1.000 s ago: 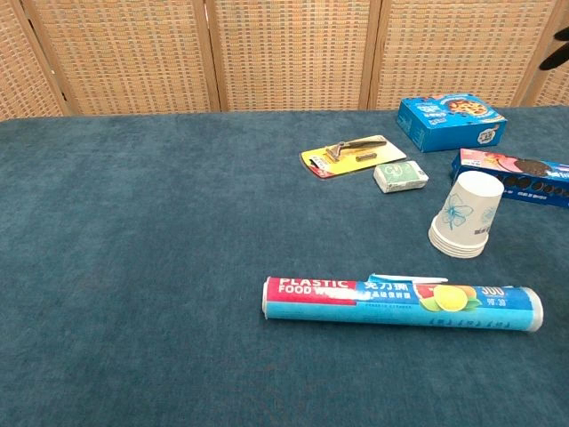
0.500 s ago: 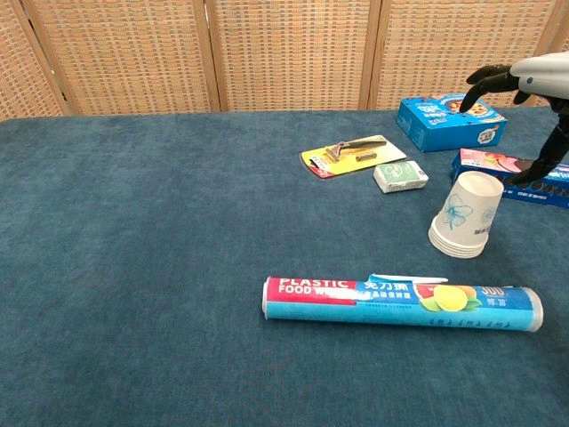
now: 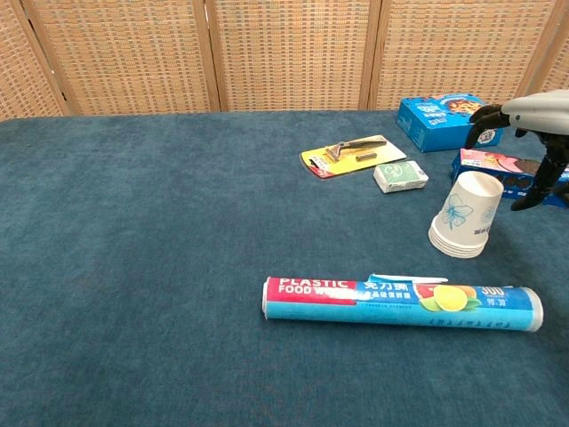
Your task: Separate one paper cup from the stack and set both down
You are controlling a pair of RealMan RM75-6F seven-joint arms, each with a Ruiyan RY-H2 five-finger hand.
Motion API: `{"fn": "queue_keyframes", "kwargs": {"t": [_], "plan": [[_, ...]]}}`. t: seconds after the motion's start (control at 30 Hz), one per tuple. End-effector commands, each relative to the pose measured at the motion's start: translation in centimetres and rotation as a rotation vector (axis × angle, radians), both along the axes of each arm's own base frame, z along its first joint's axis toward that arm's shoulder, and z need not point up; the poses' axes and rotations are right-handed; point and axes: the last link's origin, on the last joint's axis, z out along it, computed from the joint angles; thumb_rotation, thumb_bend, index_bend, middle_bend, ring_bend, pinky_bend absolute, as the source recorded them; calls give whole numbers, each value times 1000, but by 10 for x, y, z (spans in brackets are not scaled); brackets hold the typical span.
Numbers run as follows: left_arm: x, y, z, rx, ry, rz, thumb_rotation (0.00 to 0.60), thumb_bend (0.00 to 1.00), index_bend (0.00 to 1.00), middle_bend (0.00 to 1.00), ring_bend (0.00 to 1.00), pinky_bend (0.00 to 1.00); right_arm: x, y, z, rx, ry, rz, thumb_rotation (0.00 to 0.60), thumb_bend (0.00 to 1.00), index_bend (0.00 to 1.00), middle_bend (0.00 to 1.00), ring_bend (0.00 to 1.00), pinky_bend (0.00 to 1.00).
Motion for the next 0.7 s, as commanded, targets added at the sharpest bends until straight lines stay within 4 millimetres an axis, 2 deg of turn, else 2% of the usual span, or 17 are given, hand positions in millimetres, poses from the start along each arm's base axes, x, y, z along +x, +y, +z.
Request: {"fn": "queue_keyframes", "kwargs": {"t": [0.03,0.33,0.7], "plan": [[0,0,-1,-2,3,1,600,150,0,0,0,0,-3,0,-2,6,-1,-10,600,190,248,113,0,242],[0,1,-2,-2,7,-1,600,150,0,0,0,0,-7,-4,-12,12,-9,-14,600,196,299,156,0,282],[-3,3,-3,-4,8,12,600,151,0,0,0,0,-16,-7,-28,42,-20,-36,600,201,316,166,0,293]]}}
